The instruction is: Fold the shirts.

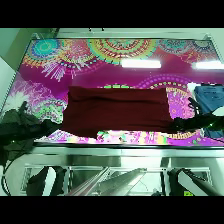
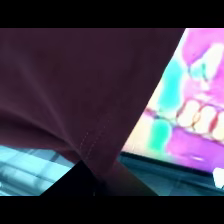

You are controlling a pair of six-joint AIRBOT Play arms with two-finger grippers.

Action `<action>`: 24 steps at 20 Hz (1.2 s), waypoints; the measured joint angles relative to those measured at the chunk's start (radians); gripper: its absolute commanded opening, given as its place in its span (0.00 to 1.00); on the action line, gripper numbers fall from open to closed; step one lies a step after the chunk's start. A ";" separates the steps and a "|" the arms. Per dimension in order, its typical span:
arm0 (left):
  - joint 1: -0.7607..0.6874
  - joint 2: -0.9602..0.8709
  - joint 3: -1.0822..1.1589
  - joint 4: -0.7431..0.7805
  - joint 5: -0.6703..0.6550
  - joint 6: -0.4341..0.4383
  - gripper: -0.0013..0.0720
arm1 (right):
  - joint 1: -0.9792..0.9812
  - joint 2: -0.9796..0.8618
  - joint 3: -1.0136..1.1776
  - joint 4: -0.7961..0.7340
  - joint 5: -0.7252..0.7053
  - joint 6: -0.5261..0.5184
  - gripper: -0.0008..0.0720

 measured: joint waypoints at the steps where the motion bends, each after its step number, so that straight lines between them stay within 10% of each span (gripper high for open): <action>1: 0.004 0.034 0.012 -0.008 -0.006 -0.002 0.04 | -0.004 0.031 -0.002 0.000 -0.008 0.006 0.03; 20: -0.382 -0.859 0.686 0.088 -0.340 0.042 0.04 | 0.105 -0.575 0.391 0.562 -0.378 -0.375 0.05; 22: -0.391 -0.921 0.726 0.095 -0.343 0.042 0.06 | 0.113 -0.616 0.403 0.566 -0.383 -0.391 0.36; 24: -0.395 -0.968 0.771 0.103 -0.343 0.039 0.96 | 0.112 -0.633 0.419 0.566 -0.382 -0.399 0.67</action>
